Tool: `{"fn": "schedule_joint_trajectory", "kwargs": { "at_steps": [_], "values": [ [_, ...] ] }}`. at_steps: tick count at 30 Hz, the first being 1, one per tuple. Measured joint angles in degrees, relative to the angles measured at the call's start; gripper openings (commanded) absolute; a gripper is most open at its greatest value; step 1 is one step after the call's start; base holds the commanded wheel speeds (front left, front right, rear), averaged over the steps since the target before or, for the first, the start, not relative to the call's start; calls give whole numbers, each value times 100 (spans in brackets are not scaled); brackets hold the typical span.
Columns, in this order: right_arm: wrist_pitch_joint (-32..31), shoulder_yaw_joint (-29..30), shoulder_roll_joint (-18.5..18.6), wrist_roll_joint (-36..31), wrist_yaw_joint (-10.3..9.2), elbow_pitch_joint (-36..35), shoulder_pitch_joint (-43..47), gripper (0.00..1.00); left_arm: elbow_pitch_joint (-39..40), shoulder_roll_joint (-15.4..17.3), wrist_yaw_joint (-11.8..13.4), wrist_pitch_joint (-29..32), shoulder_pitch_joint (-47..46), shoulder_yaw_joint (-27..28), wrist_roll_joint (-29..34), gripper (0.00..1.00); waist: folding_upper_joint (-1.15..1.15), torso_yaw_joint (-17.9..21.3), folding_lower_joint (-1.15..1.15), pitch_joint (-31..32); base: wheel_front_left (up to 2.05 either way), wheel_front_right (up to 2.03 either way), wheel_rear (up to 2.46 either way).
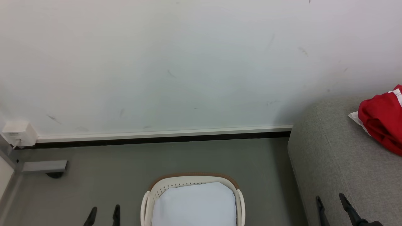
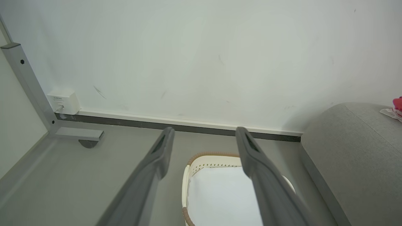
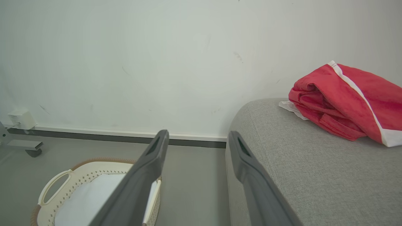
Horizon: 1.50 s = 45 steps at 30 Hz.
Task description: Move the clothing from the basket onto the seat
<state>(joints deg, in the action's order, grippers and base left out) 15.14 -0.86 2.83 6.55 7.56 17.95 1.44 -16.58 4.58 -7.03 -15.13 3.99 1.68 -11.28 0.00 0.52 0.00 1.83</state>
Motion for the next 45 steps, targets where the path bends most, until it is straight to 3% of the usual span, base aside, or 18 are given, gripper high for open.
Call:
{"fn": "schedule_joint_trajectory", "kwargs": {
  "at_steps": [14,15,20,45],
  "values": [
    [0,-21,-1,52,0,33,-13,100,24,-85,-47,0,-14,88,99,100,0,3,0,-7,0,0,0],
    [1,-23,-3,51,0,46,-9,0,18,-93,-52,0,-12,71,97,0,0,3,0,-10,0,0,0],
    [-36,-40,-56,94,0,246,93,0,-211,-172,-53,43,39,45,25,0,0,1,0,-11,0,0,0],
    [-695,185,-60,2706,0,77,-63,0,-102,-177,-52,699,-198,167,-2449,0,0,-9,0,-50,0,0,0]
  ]
}}
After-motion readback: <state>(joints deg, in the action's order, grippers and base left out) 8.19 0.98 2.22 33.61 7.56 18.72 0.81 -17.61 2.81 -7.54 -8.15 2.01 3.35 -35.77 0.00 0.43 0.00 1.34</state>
